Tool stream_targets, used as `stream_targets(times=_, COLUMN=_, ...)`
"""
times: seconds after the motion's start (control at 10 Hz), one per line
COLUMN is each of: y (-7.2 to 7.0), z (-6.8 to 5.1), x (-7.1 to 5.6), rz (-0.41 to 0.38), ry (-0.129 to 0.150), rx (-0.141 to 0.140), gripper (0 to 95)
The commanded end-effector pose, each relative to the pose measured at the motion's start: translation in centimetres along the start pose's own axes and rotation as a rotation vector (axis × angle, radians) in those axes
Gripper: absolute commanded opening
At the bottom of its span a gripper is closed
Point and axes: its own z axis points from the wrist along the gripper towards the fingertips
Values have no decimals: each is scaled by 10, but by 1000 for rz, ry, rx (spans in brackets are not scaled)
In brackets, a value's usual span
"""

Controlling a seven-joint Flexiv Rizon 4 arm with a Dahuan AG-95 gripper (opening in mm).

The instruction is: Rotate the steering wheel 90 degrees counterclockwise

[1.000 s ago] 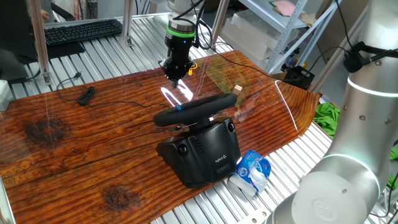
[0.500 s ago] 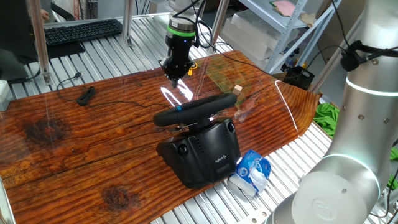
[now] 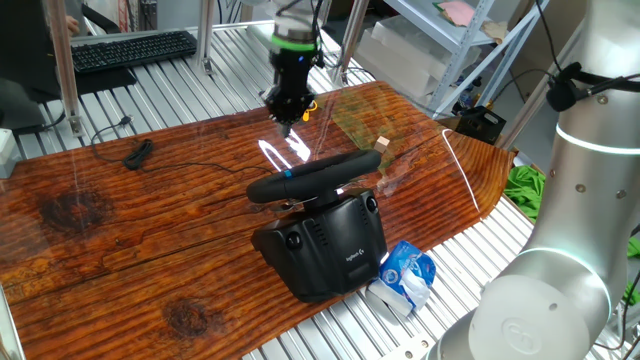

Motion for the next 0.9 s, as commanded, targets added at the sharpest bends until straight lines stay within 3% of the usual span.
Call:
stream_targets(times=0.1, y=-12, z=-6, x=20, rz=-8, ry=-16, rx=9, gripper=0)
stream_targets(times=0.2, y=-20, z=-11, x=37, rz=-15, ry=-14, rx=46, gripper=0)
stream_targets(times=0.9, y=-46, z=-12, x=83, rz=-23, ry=-18, rx=90, gripper=0)
